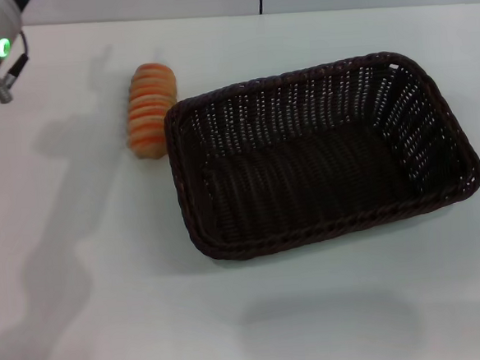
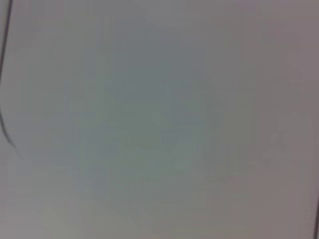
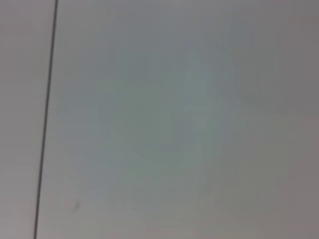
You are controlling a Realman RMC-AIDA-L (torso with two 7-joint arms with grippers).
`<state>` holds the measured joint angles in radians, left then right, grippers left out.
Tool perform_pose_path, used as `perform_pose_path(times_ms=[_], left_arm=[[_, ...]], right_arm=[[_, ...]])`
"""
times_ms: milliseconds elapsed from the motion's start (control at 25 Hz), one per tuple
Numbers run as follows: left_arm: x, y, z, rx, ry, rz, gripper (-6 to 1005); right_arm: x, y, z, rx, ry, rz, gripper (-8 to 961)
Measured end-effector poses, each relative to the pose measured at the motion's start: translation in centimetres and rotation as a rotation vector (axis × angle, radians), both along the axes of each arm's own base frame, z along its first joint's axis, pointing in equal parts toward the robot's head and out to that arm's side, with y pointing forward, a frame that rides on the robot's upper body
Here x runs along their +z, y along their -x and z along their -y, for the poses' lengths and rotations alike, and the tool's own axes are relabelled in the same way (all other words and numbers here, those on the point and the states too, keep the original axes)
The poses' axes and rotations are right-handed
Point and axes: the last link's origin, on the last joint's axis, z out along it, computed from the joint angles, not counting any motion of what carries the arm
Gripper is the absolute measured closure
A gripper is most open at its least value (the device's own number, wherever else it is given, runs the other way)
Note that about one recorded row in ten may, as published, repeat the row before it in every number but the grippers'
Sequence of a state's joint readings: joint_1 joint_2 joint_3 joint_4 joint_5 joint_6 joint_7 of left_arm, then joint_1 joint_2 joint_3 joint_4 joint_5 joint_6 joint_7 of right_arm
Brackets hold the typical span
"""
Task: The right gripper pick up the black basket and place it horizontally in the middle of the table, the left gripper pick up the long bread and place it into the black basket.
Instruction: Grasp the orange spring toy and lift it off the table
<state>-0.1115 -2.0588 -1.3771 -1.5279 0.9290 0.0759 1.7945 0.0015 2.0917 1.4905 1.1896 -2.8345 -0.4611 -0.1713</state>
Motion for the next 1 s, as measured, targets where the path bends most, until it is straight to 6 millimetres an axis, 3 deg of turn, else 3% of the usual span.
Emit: perform_pose_path(times_ms=[160,560,760,1000], left_arm=[[-1.7,-2.1,-0.4,0.017,0.009,-0.021,138],[-4.2,-3.0,-2.0,0.049,0.065,-0.025,139],[-4.0,-2.7,-2.2,0.051,0.056,-0.049,139],[-1.6,-0.2,-3.9,0.101,-0.046,-0.178,139]], right_arm=[[0.2,-0.7,-0.1,-0.015,-0.008,0.012,169],[0.6,-1.6,0.3,-0.024,-0.036,0.024,169],[0.8,-1.8,0.3,-0.028,-0.041,0.027,168],[0.8,-1.7,0.2,-0.025,-0.043,0.028,168]])
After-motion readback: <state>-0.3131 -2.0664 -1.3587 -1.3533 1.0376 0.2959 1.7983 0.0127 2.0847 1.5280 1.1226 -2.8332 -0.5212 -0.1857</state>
